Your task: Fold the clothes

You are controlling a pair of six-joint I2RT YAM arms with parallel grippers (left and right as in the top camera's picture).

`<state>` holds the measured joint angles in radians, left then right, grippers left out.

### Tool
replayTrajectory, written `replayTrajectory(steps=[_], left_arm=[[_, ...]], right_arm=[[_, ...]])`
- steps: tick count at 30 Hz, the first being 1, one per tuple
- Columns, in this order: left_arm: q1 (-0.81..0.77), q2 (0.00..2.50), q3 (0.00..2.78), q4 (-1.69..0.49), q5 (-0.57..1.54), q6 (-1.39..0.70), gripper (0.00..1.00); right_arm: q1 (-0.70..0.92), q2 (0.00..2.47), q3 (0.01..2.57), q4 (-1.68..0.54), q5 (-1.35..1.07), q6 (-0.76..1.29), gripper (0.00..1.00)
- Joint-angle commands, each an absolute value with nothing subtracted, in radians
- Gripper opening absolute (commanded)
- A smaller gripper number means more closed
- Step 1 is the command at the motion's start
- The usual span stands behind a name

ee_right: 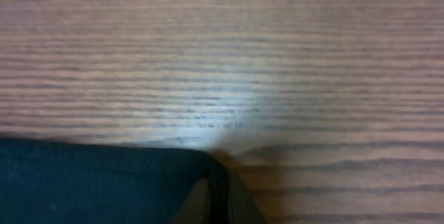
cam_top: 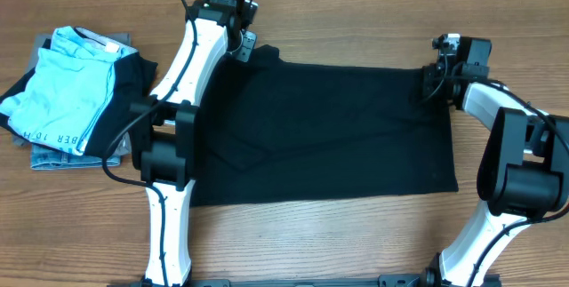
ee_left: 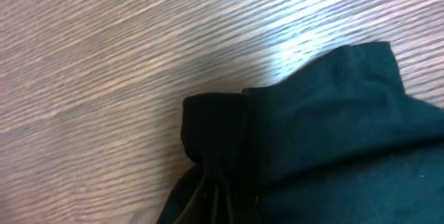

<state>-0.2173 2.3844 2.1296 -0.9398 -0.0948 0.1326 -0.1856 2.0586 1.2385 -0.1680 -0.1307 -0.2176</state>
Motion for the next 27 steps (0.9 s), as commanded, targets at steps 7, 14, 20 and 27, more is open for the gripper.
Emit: replayTrajectory(steps=[7,14,20,27], left_arm=[[-0.181,2.326,2.305,-1.085,-0.104,0.123,0.04],[-0.175,2.325,2.450,-1.300,-0.104,0.106,0.04],[-0.157,2.325,2.471,-1.451,-0.104,0.023,0.04],[-0.110,2.320,2.471,-1.612,-0.066,-0.139,0.04]], right_arm=[[-0.190,1.954,1.318,-0.241,-0.149,-0.210,0.04],[-0.190,1.860,1.318,-0.272,-0.239,-0.214,0.04],[-0.190,1.828,1.318,-0.352,-0.278,-0.239,0.04],[-0.190,1.776,1.325,-0.499,-0.290,-0.240,0.04]])
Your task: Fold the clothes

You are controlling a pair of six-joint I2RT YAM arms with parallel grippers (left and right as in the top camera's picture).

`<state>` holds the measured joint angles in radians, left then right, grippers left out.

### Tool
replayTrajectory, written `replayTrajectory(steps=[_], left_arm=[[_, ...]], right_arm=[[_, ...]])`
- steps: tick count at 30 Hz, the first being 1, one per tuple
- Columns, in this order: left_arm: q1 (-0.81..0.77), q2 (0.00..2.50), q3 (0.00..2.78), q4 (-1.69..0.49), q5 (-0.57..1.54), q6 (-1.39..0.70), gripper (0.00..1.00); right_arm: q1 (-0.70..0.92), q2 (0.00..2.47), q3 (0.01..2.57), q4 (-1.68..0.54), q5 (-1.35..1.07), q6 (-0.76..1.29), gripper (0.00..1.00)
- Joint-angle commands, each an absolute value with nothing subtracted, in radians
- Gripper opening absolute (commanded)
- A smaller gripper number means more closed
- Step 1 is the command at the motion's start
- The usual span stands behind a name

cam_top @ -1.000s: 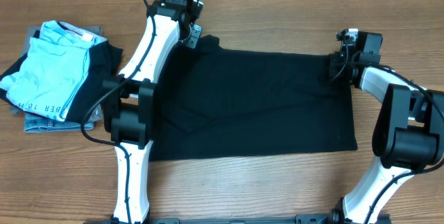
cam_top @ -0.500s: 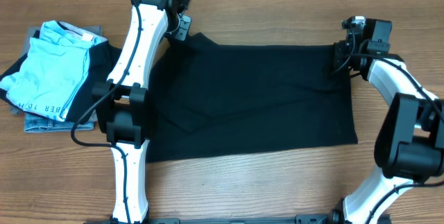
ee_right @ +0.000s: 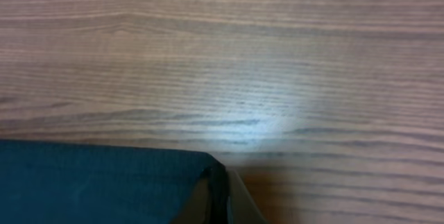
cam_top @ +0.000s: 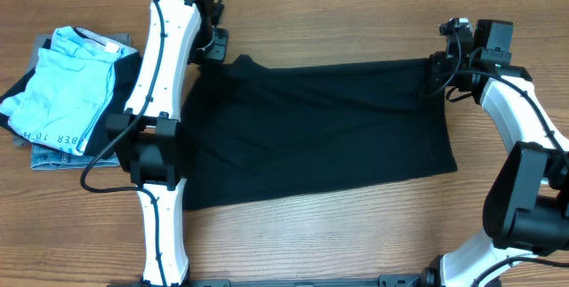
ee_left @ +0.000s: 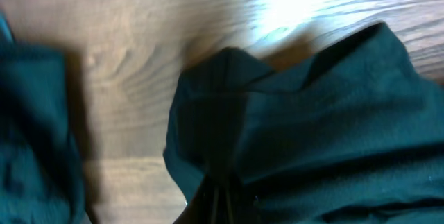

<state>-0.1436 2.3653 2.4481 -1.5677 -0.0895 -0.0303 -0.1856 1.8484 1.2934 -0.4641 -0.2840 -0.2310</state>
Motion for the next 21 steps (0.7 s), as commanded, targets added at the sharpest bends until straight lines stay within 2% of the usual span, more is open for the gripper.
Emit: replayTrajectory(steps=[1,7,21], left_arm=[[-0.104,2.316,2.471,-1.623,-0.028,-0.138,0.04],[-0.090,2.304,2.471,-1.665,0.185,-0.123,0.04],[-0.146,2.232,2.471,-1.690,0.199,-0.136,0.04]], right_arm=[[-0.190,1.765,1.325,-0.508,-0.290,-0.240,0.04],[-0.190,1.694,1.325,-0.558,-0.289,-0.240,0.04],[-0.192,1.662,1.325,-0.756,-0.236,-0.239,0.04]])
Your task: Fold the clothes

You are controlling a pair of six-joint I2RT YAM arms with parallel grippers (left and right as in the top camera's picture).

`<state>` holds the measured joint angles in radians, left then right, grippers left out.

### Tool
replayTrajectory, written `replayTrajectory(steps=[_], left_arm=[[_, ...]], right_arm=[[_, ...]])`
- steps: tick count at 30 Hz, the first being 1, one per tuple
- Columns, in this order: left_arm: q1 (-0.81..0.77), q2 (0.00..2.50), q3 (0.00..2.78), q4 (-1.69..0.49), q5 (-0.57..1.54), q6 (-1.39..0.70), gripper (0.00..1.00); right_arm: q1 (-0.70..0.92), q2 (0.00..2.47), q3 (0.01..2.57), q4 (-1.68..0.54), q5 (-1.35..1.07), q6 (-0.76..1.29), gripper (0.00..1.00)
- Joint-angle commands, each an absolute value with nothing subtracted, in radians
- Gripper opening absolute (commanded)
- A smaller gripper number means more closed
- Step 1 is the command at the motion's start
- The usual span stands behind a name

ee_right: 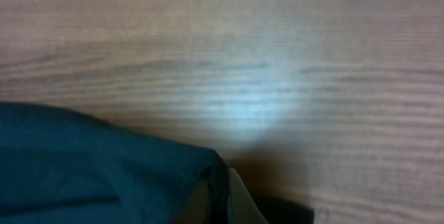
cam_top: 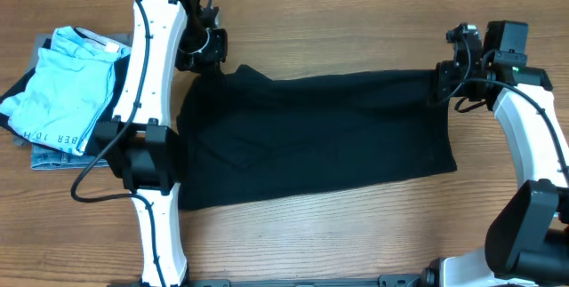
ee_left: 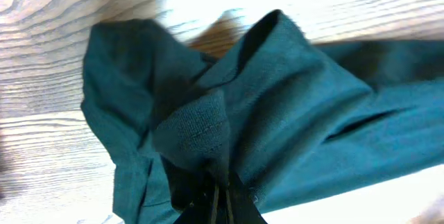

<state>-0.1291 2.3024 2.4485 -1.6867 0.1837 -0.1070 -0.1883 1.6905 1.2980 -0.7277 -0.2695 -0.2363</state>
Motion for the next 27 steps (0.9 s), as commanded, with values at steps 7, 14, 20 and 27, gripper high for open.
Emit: replayTrajectory(steps=[7,14,20,27], left_arm=[[-0.145,2.196,2.406,-1.690,0.199,-0.158,0.04],[-0.145,2.136,2.205,-1.690,0.121,-0.157,0.04],[-0.142,2.098,2.086,-1.690,0.096,-0.157,0.04],[-0.143,2.098,2.028,-1.690,0.070,-0.166,0.04]], right_arm=[[-0.193,1.626,1.325,-0.834,-0.228,-0.197,0.04],[-0.215,1.599,1.325,-0.905,-0.218,-0.144,0.04],[-0.220,1.599,1.325,-1.014,-0.189,-0.072,0.04],[-0.220,1.599,1.324,-1.145,-0.132,0.062,0.04]])
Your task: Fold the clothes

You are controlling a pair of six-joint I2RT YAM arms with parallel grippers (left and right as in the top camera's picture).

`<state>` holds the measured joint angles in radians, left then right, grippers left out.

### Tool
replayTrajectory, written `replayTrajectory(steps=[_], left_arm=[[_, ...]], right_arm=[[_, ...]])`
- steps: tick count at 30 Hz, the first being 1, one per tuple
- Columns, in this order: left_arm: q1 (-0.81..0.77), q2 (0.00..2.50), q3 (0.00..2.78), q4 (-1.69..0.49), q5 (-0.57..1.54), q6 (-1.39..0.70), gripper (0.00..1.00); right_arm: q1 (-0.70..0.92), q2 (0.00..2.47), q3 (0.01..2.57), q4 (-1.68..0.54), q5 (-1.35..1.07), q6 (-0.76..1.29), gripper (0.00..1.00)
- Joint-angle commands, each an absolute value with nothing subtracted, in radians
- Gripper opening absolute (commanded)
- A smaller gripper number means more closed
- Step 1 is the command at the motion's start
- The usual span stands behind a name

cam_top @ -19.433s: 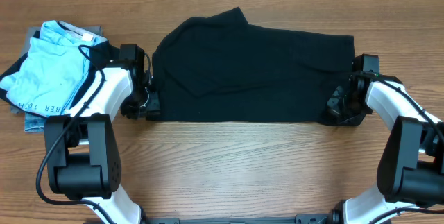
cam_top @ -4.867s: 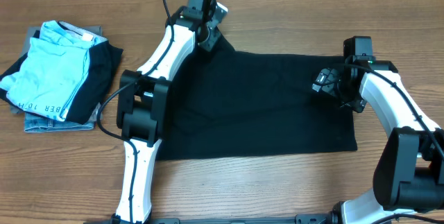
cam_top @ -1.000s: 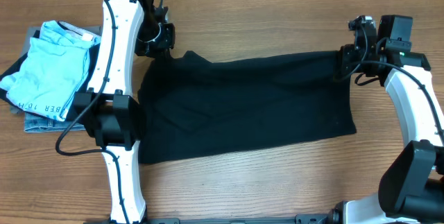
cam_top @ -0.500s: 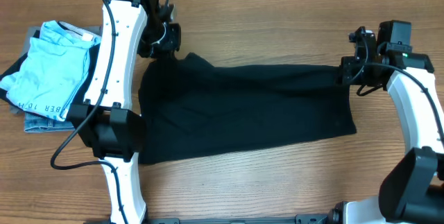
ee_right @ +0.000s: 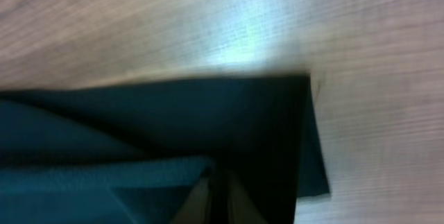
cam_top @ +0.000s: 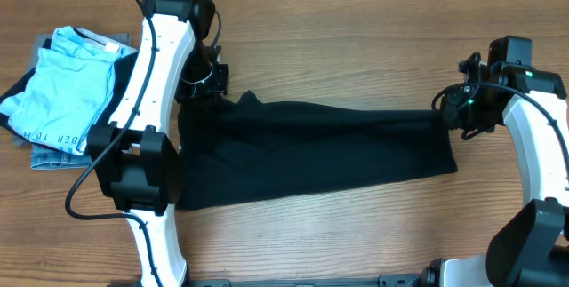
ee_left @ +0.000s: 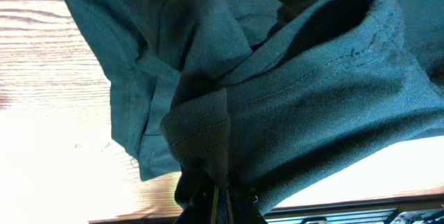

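Note:
A black garment [cam_top: 311,154] lies spread across the wooden table [cam_top: 356,20], its far edge lifted and carried toward the near side. My left gripper [cam_top: 213,87] is shut on the garment's far left corner [ee_left: 208,113], which hangs bunched over the cloth below. My right gripper [cam_top: 453,109] is shut on the far right corner [ee_right: 173,175], held above the garment's right edge [ee_right: 305,141].
A stack of folded clothes [cam_top: 67,91], light blue on top with dark pieces under it, sits at the table's left edge. Bare wood lies beyond the garment and along the near side.
Both grippers have moved nearer to the front with their corners. The garment's far edge now sits lower in the overhead view and the visible cloth is a narrower band.
At first both grippers were shut on the far corners of the garment lying flat and wide. Then the corners were raised slightly off the wood. They then stood further toward the front, and now the far edge hangs over the middle of the cloth.

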<state>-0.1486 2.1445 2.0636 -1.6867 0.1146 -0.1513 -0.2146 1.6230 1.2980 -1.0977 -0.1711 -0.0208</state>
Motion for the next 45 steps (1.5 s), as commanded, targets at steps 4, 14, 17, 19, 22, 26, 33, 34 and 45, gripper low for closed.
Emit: replayTrajectory(steps=[4,14,17,19,22,26,33,34,45], left_arm=[[-0.142,2.098,1.966,-1.690,0.060,-0.165,0.04],[-0.143,2.098,1.789,-1.691,0.027,-0.166,0.04],[-0.143,2.098,1.755,-1.691,0.027,-0.166,0.04],[-0.143,2.098,1.741,-1.691,0.027,-0.166,0.04],[-0.145,2.098,1.724,-1.691,0.035,-0.167,0.04],[-0.145,2.098,1.720,-1.691,0.035,-0.193,0.04],[-0.149,2.098,1.700,-1.691,0.034,-0.234,0.04],[-0.151,2.098,1.689,-1.691,0.034,-0.237,0.04],[-0.152,2.098,1.521,-1.633,0.033,-0.240,0.04]], right_arm=[[-0.220,1.599,1.324,-1.238,-0.121,0.061,0.04],[-0.220,1.599,1.298,-1.250,-0.097,0.061,0.04],[-0.220,1.601,1.248,-1.221,-0.083,0.061,0.04],[-0.220,1.602,1.218,-1.198,-0.083,0.061,0.04],[-0.220,1.604,1.181,-1.155,-0.083,0.084,0.04],[-0.220,1.619,1.153,-1.117,-0.082,0.083,0.04],[-0.220,1.652,1.098,-1.087,-0.080,0.099,0.04],[-0.220,1.653,1.098,-1.089,-0.078,0.102,0.04],[-0.220,1.688,1.098,-1.108,-0.060,0.115,0.04]])
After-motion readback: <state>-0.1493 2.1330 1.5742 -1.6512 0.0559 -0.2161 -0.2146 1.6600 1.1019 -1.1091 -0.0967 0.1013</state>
